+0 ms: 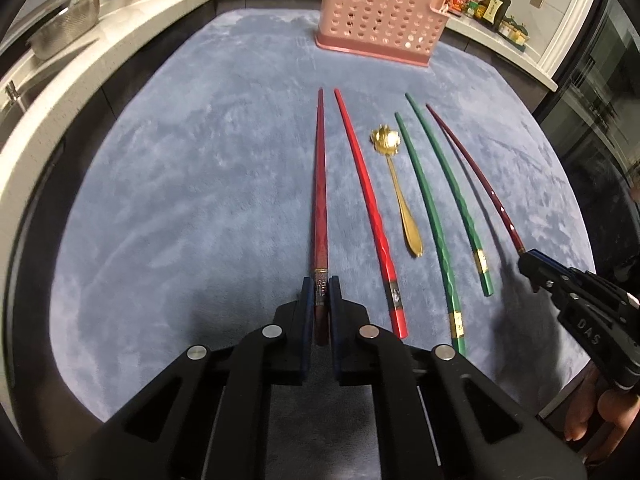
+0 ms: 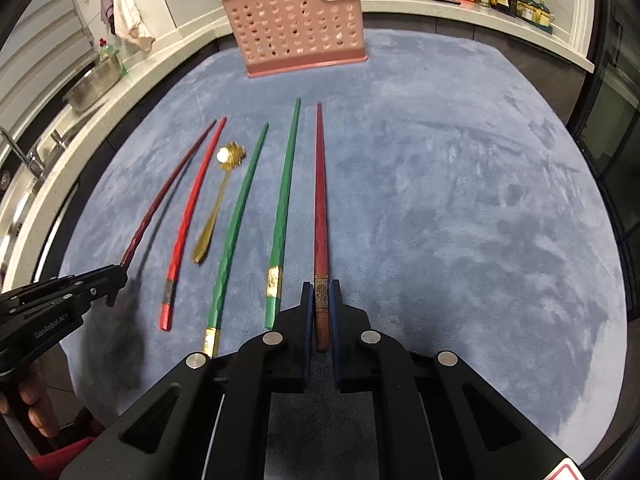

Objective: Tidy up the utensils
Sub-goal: 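Grasp a dark red chopstick with the left tool while the right tool grasps another dark red chopstick, then lift both chopsticks and lower them into the pink basket with both tools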

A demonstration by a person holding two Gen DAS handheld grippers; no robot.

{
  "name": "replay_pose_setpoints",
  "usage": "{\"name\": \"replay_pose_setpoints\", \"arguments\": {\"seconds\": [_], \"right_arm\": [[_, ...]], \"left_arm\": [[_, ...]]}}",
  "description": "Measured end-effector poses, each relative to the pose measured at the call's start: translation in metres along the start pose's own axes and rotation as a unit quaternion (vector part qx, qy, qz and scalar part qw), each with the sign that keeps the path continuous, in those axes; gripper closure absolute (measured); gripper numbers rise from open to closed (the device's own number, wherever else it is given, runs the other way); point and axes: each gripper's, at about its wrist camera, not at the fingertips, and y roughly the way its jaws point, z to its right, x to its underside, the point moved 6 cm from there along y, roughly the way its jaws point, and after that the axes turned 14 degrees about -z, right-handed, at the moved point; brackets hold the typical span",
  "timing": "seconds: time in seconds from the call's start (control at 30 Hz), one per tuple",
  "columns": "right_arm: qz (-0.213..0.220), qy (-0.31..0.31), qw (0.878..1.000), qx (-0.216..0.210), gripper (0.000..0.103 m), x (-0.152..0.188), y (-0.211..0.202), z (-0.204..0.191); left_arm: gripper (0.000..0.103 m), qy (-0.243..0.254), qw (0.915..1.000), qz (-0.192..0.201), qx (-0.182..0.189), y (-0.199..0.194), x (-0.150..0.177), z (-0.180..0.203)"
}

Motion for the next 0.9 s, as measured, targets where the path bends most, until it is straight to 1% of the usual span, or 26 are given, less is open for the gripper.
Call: {"name": "replay_pose_setpoints", "arguments": {"seconds": [0.3,0.57,0.73,0.9], "right_arm": [[0.042,0.010,0.999,-0.008,0.096,-0.017,-0.041,0.003],[0.081,0.018,0.996,-0.013,0.096,-0.041,-0.079,0.010],[0.099,0.021,0.995,-0.012,0.096,-0.058,-0.098,0.015],[0.126,0.021,0.992,-0.013,0.096,-0.080,-0.120,0.019]], "left_arm": [[0.096,-0.012,0.9989,0.046,0.003,-0.039,-0.019,-0.008],[0.096,-0.021,0.9958,0.088,0.010,-0.076,-0.041,-0.012],[0.096,-0.020,0.9928,0.117,0.009,-0.102,-0.060,-0.014],[0.096,-0.021,0.9887,0.148,0.002,-0.126,-0.085,-0.018]]}}
